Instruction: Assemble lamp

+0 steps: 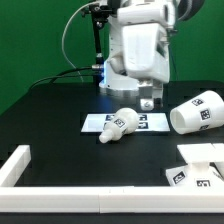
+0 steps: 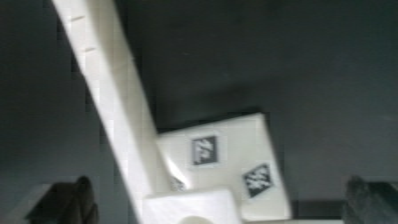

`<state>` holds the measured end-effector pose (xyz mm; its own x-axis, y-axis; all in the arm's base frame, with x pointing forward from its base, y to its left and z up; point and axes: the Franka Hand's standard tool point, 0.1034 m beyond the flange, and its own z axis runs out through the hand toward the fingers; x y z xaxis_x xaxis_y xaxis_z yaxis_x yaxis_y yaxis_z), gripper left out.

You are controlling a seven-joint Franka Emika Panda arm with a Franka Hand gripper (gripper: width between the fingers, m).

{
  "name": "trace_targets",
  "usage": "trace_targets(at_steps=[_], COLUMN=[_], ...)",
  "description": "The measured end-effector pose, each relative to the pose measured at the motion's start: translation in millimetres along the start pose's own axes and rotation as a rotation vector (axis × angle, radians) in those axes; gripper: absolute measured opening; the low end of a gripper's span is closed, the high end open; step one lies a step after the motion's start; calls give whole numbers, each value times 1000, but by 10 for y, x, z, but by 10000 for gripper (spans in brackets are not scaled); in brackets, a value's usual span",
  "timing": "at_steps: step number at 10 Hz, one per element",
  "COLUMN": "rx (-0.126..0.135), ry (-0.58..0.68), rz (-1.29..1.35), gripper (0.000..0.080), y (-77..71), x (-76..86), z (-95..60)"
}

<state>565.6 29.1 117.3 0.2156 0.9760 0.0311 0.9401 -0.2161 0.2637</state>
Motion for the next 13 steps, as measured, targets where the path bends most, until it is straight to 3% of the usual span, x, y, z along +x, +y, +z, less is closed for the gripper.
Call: trace_targets(at_steps=[1,3,7,8,9,10,11,13], rx=[67,65,74,187,277,303,307,307], ry=[-62,-71,-73,-128,-183,-213,-216,-214], rz=[-39,-155,-209,-172,-134,-106,-104,-105], gripper=[698,698,698,698,698,698,698,698], y=[-41,-70,-71,-235,-372,-462,-528,-504], x=[73,183,138,-31,-115,-101,-70,-94], z=[-4,-1,7,44,87,123,119,119])
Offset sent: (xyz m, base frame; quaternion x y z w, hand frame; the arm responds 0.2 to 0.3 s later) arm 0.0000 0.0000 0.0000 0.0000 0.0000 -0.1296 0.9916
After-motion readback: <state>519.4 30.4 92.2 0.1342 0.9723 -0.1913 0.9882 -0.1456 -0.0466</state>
